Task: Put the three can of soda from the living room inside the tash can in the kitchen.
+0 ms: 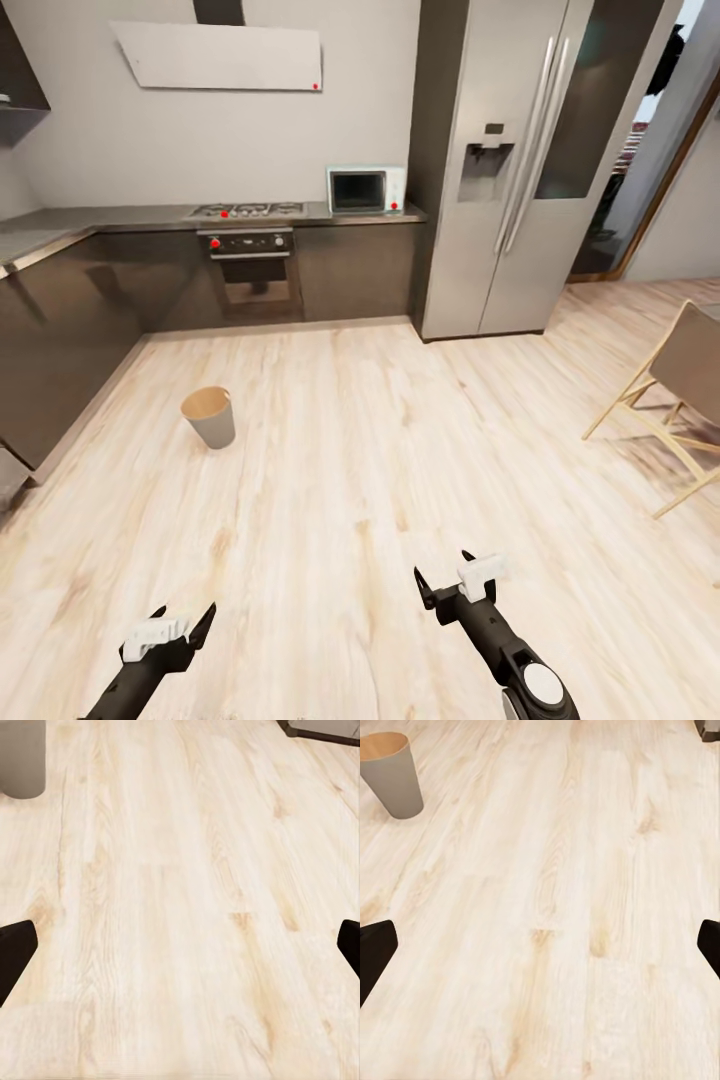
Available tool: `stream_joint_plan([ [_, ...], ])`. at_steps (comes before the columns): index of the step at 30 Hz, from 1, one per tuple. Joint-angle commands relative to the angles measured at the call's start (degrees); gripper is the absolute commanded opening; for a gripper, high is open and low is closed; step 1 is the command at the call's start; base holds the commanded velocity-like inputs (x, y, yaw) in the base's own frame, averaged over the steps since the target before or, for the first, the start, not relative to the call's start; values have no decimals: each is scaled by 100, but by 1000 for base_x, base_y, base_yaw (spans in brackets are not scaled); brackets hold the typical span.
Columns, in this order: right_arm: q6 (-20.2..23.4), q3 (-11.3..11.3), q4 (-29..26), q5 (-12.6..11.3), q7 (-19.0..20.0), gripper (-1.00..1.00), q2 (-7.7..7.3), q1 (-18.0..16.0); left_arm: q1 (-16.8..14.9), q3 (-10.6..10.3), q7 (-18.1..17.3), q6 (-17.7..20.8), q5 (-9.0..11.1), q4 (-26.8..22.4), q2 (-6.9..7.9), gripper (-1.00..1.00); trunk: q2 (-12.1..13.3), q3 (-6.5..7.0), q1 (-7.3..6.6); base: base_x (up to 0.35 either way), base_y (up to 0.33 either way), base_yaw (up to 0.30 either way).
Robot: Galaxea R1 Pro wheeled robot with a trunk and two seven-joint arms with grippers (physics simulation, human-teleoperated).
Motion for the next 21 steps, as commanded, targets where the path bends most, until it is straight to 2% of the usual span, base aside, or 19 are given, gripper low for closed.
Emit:
stream_joint_plan([
  [1, 0, 0, 0, 0, 0, 100, 0, 0, 0, 0, -1, -2, 1, 4, 0, 100, 0, -2, 0, 0, 0, 235],
  [16, 2, 24, 1, 0, 0, 100, 0, 0, -1, -14, -6, -4, -3, 26, 0, 100, 0, -37, 0, 3, 0, 235],
  [21, 2, 31, 1, 0, 5, 100, 0, 0, -1, -21, -11, 4, 2, 29, 4, 100, 0, -49, 0, 167, 0, 150],
])
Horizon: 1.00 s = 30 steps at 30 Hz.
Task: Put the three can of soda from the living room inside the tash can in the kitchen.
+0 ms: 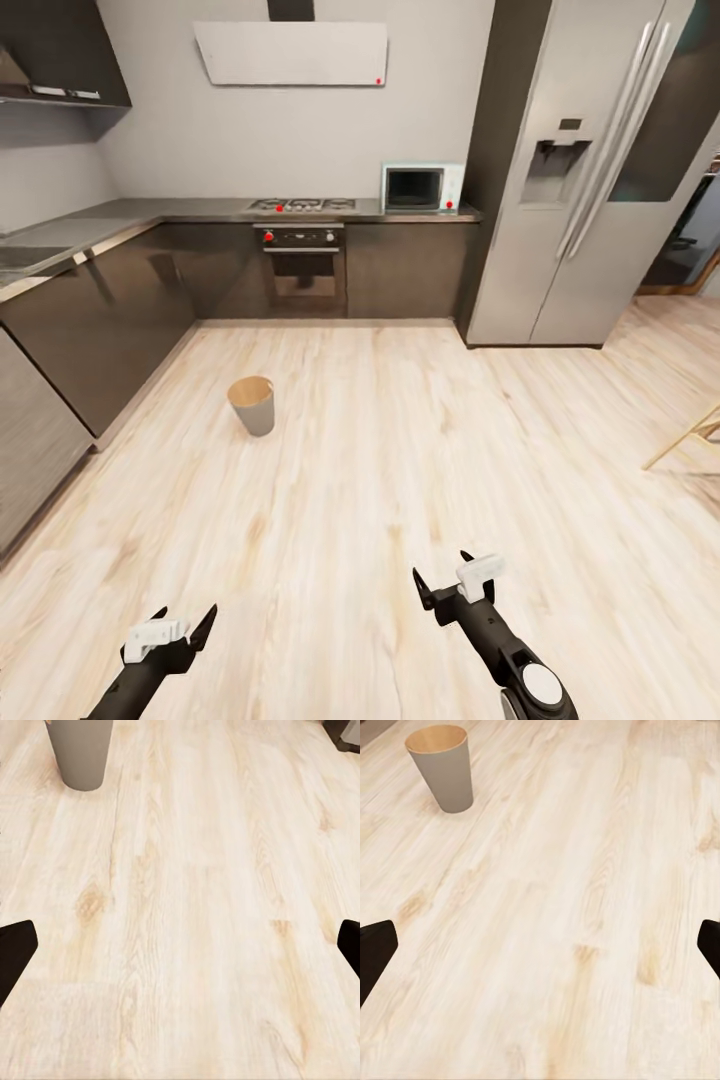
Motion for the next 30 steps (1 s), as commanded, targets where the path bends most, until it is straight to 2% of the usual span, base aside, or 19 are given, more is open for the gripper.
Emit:
stream_joint_plan([
  [1, 0, 1, 0, 0, 1, 100, 0, 0, 0, -1, -1, 1, 1, 0, 1, 100, 0, -1, 0, 257, 0, 68],
  [21, 0, 88, 0, -10, 27, 100, -9, 0, 0, -14, -4, -12, -4, -1, 5, 100, 0, -5, 0, 304, 0, 16],
  [30, 0, 91, 0, -4, 13, 100, -2, 0, 0, -14, 2, -13, -5, -1, 5, 100, 0, -5, 0, 249, 0, 148],
])
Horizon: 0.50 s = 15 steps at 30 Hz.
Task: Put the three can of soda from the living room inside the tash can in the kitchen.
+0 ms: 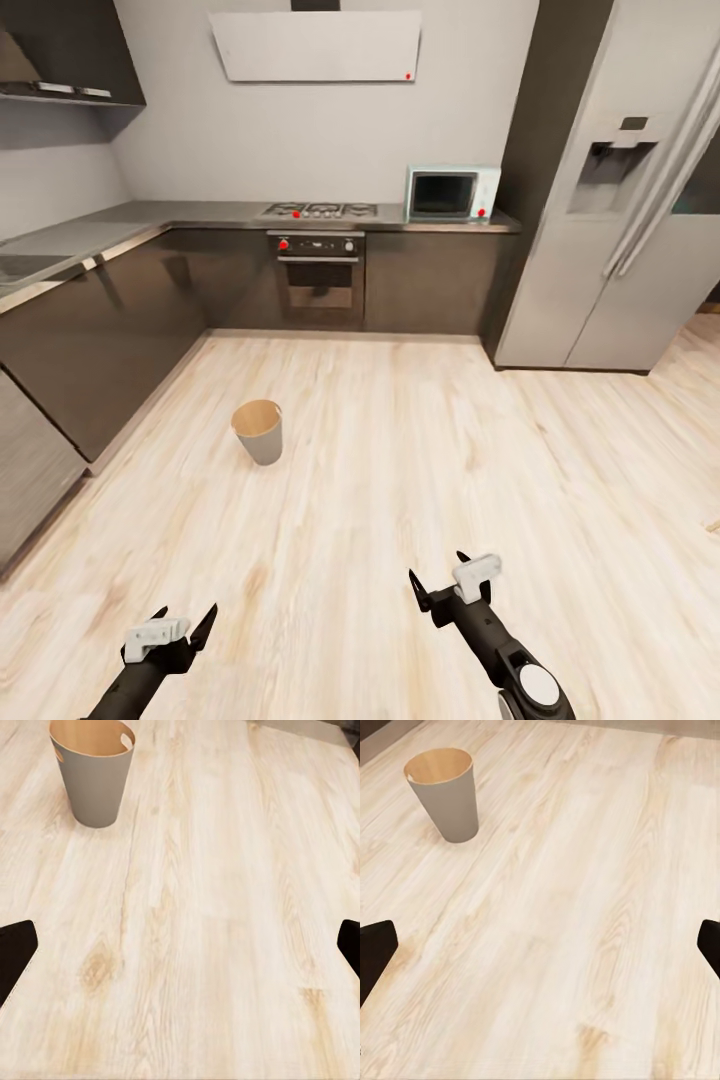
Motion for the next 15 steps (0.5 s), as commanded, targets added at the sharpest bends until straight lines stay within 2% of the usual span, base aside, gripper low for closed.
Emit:
stream_joint_plan([
  [1, 0, 0, 0, 1, 0, 100, 1, 0, 0, 0, -1, 0, 0, 0, 0, 100, 0, 0, 0, 193, 0, 225],
  [15, -5, 0, 8, 4, -1, 100, 9, 0, 0, -1, 0, 0, 0, 0, 0, 100, 0, 0, 0, 176, 0, 239],
])
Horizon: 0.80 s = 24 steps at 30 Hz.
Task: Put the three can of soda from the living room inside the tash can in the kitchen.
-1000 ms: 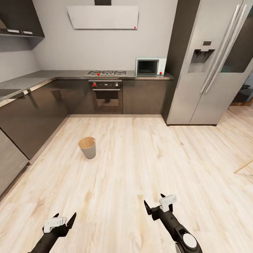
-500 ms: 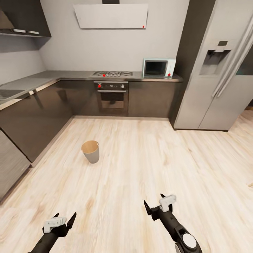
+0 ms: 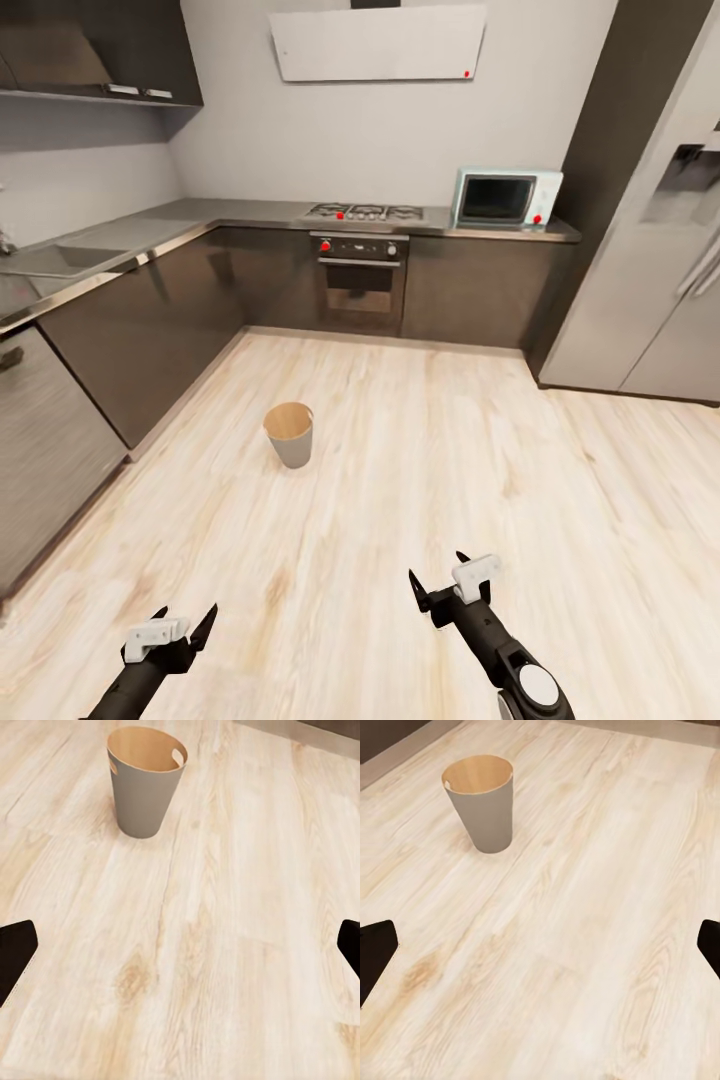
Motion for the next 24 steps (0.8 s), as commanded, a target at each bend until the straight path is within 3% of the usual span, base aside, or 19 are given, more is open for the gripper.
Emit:
stream_joint_plan([
  [1, -1, 0, 0, 0, 0, 100, 0, 0, 0, -2, 1, 0, 0, 0, 0, 100, 0, 0, 0, 169, 0, 236],
  [9, -8, 0, 0, 0, 3, 100, 2, 0, 0, 0, -3, 0, 0, 0, 0, 100, 0, 0, 0, 159, 0, 189],
  [24, -30, -2, 0, 18, 6, 100, -1, 0, 0, 1, 1, 0, 2, 0, -6, 100, 0, 0, 0, 151, 0, 15],
])
